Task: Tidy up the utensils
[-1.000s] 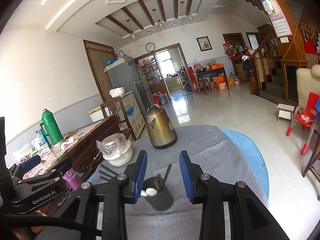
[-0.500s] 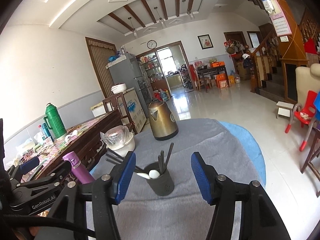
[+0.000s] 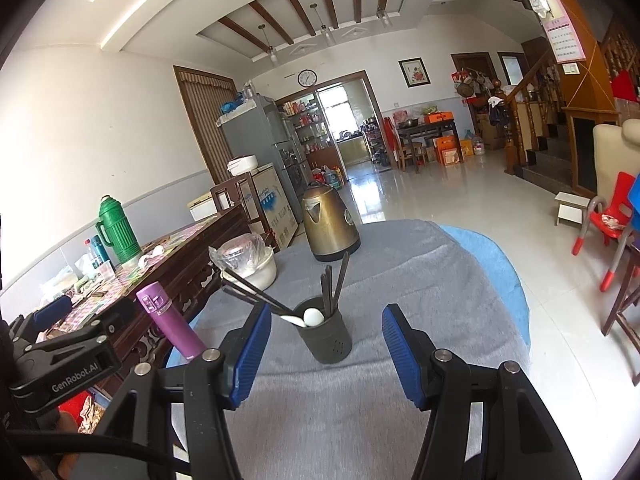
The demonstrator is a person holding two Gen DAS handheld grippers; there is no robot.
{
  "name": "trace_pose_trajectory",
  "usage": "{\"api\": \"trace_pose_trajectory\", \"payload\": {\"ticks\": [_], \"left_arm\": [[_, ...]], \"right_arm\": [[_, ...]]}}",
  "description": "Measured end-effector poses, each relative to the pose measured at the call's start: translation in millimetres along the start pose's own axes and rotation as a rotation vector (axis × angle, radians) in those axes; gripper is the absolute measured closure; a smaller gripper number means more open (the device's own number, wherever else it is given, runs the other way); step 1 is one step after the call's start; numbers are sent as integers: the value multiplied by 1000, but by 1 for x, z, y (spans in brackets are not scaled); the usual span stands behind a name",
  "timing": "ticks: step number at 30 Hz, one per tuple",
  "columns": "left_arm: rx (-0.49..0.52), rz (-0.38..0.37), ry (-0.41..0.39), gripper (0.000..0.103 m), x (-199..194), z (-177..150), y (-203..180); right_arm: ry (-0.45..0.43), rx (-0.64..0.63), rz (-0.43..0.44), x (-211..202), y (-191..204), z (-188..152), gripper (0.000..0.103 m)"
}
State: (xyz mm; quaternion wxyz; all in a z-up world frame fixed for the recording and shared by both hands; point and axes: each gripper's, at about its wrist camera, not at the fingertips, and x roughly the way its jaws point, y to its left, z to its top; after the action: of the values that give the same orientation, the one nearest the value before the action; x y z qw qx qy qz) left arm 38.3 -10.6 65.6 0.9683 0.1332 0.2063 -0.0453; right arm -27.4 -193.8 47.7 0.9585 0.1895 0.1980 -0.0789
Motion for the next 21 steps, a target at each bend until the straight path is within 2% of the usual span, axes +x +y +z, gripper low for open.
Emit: {"api": "trace_pose_trajectory", "payload": {"ticks": [8,21], "left_arm": [[-14,15,17,3,2,-8,9],[-34,19,26,3,3,-14,18]], "right_arm": [[24,-8,1,-3,3,-14,41],[15,-11,7,-5,16,-17,41]]}}
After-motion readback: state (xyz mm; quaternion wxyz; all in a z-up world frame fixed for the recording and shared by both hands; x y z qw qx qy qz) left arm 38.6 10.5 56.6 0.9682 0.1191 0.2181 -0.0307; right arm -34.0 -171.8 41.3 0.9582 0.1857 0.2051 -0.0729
